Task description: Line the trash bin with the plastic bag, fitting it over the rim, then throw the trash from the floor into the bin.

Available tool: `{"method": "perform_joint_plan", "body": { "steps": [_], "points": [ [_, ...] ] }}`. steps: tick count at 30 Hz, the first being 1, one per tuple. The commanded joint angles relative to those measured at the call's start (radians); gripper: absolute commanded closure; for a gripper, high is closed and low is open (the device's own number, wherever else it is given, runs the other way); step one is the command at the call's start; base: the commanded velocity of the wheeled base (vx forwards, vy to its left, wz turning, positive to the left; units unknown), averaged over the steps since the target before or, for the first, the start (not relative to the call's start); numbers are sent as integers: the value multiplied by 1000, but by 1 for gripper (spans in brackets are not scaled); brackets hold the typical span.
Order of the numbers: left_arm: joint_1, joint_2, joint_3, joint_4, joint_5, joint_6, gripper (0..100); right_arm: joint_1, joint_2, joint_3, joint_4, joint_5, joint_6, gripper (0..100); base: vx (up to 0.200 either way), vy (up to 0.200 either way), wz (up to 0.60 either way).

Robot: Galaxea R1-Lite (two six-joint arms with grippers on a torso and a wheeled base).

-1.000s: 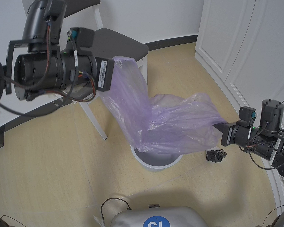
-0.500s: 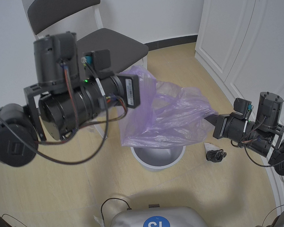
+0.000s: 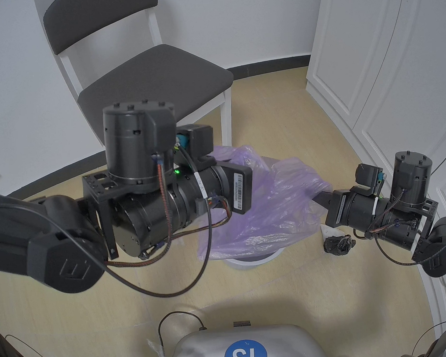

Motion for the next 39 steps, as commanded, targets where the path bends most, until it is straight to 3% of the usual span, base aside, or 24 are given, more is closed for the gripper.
{"method": "perform_joint_plan", "body": {
  "steps": [1, 13, 32, 39],
  "points": [
    [5, 45, -3, -2, 1, -24, 100, -34, 31, -1, 2, 25, -4, 100, 0, 0, 0],
    [12, 131, -9, -67, 1, -48, 100, -65, 166, -18, -5, 42, -22, 100, 0, 0, 0],
    [104, 235, -72, -74, -9, -50, 100, -139, 221, -35, -4, 86, -35, 100, 0, 0, 0],
    [110, 243, -70, -74, -11, -68, 100, -180, 218, -38, 4, 90, -75, 100, 0, 0, 0]
  ]
}}
